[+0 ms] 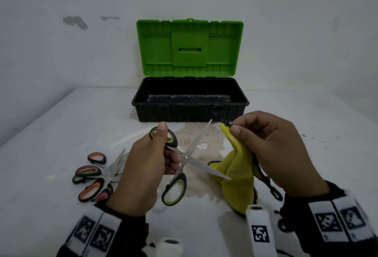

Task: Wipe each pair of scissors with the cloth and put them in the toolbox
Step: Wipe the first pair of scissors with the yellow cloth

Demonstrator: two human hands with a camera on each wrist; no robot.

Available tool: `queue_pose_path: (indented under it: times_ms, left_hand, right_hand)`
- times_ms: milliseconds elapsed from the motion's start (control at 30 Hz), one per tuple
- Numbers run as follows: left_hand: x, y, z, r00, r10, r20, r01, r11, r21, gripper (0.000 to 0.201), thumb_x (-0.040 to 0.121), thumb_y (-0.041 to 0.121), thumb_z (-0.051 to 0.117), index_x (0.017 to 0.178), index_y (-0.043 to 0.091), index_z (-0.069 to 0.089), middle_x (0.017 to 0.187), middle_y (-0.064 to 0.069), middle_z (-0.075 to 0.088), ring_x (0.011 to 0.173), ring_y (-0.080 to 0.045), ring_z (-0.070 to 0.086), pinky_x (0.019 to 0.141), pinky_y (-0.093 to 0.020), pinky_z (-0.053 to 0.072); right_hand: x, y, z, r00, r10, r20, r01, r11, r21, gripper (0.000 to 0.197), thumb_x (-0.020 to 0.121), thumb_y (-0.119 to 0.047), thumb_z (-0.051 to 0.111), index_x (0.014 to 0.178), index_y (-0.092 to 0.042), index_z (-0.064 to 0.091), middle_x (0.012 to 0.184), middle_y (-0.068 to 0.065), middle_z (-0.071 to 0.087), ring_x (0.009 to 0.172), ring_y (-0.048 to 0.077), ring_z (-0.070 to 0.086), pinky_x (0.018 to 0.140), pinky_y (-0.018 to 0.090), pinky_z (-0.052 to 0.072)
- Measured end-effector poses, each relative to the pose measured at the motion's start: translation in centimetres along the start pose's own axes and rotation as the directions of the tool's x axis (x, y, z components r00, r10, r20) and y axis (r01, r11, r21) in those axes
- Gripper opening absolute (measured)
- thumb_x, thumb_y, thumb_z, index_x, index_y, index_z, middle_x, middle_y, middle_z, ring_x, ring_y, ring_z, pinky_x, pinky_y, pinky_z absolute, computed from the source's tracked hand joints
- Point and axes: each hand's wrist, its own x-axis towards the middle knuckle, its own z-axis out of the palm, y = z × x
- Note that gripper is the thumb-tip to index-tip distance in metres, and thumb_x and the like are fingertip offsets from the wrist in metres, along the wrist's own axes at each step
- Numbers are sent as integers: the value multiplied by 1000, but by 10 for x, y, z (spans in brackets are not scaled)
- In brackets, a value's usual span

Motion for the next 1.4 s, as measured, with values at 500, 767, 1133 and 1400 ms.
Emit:
queue_pose_path:
  times_ms: [500,767,1133,1400]
  left_hand:
    - [-4,-12,10,983,-124,136,154,961,-229,40,97,48,49,87,12,64,67,-8,60,65,-18,61,76,-39,59]
    - [-6,-19,22,997,-40,59,50,985,-166,36,103,40,41,98,12,64,78,-19,60,78,-27,62,66,-39,59]
    - [-6,-15,22,994,86,74,-72,983,-169,22,99,29,54,97,8,64,64,-6,52,55,-15,59,56,-29,55]
    - [-9,-9,21,986,147,79,-137,983,-119,19,98,28,55,94,13,65,63,-6,54,56,-17,60,60,-33,58]
  right_hand:
    - [-16,-9,42,986,-134,96,151,968,-202,9,84,-19,76,85,-27,73,78,-22,66,81,-4,63,66,3,44]
    - [-17,-6,48,987,-145,68,157,962,-225,4,84,-22,75,86,-25,74,77,-19,68,81,0,63,67,4,46]
    - [-25,-4,48,925,-331,188,381,789,-482,31,87,-46,57,101,-25,75,94,-9,73,83,3,59,74,20,50]
    - [-18,4,39,949,-314,5,290,870,-398,8,85,-19,75,93,-21,76,86,-9,73,78,3,62,74,30,57]
